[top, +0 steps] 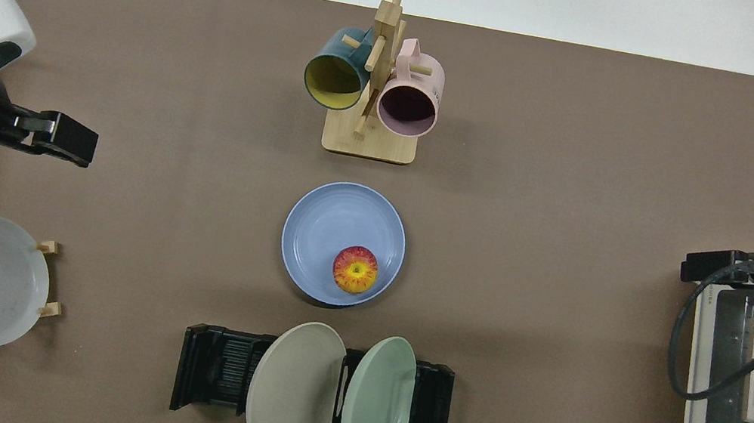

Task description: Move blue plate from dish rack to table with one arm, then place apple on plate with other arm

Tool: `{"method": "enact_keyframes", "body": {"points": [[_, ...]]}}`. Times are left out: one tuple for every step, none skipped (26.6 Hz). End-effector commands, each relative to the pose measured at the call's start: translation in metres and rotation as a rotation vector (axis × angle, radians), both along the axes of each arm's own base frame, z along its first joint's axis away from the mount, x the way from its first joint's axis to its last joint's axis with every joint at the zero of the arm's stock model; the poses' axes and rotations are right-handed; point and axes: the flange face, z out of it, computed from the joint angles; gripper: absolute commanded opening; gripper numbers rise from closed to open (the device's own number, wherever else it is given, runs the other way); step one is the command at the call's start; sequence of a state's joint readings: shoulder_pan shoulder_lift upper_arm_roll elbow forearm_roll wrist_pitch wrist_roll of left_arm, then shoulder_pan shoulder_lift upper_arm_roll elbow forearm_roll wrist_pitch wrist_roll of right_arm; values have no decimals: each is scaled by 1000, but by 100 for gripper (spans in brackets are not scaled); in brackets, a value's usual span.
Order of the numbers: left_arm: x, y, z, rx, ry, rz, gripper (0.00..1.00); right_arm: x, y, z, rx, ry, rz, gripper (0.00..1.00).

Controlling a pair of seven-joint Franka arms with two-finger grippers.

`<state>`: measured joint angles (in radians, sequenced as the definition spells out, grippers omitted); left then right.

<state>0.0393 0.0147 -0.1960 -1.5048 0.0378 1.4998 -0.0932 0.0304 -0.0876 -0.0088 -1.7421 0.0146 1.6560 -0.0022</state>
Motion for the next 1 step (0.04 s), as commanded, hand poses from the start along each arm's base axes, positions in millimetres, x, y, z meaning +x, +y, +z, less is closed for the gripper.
{"method": "enact_keyframes", "body": {"points": [[-3, 0, 0, 3, 5, -13, 100, 0, -4, 3, -4, 6, 23, 100]]}}
